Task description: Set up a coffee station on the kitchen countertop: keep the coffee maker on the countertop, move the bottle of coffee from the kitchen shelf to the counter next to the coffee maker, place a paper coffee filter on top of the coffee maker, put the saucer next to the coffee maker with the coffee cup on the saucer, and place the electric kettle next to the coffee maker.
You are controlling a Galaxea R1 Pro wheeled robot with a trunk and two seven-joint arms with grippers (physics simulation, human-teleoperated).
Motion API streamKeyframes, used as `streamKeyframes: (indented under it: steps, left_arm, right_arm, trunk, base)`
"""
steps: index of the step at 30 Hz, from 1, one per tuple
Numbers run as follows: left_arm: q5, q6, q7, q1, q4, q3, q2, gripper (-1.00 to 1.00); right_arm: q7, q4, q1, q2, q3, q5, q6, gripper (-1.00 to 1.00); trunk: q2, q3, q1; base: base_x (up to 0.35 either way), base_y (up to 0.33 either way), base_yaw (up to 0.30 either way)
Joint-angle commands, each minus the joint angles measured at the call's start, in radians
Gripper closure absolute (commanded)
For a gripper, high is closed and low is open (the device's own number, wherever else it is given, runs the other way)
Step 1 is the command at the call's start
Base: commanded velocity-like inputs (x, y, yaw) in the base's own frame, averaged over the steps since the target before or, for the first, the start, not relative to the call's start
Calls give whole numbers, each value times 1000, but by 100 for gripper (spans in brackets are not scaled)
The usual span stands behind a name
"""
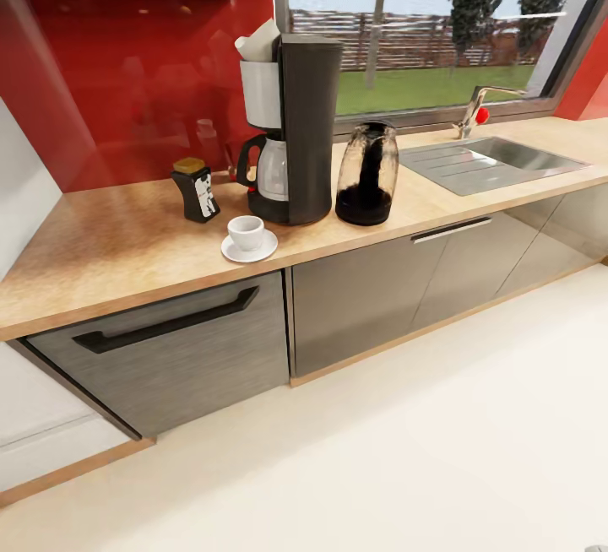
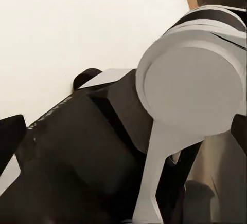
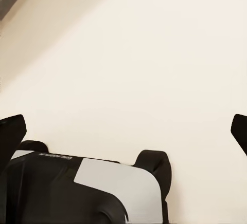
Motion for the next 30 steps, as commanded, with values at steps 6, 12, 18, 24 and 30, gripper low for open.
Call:
streamKeyframes:
  steps: [6, 12, 18, 24, 30]
  left_arm:
    - [10, -5, 15, 1, 0, -7, 0, -100]
    - [10, -4, 16, 1, 0, -6, 0, -100]
    - [10, -4, 16, 2, 0, -5, 0, -100]
    - [10, -3, 16, 2, 0, -5, 0, -100]
    - [10, -2, 17, 2, 0, -5, 0, -100]
  right_arm:
    - [-2, 2, -1, 1, 7, -8, -4, -100]
    - [-4, 2, 0, 1, 7, -8, -5, -100]
    - [-4, 2, -1, 0, 6, -8, -5, -100]
    - [-4, 2, 0, 0, 6, -8, -5, -100]
    - [-4, 2, 0, -1, 6, -8, -5, -100]
  trunk:
    - [0, -1, 0]
    - [0, -1, 0]
    - [0, -1, 0]
    - [21, 9, -12]
    - [63, 27, -35]
  base:
    - [0, 0, 0]
    - [0, 0, 0]
    - [0, 0, 0]
    - [0, 0, 0]
    - [0, 0, 0]
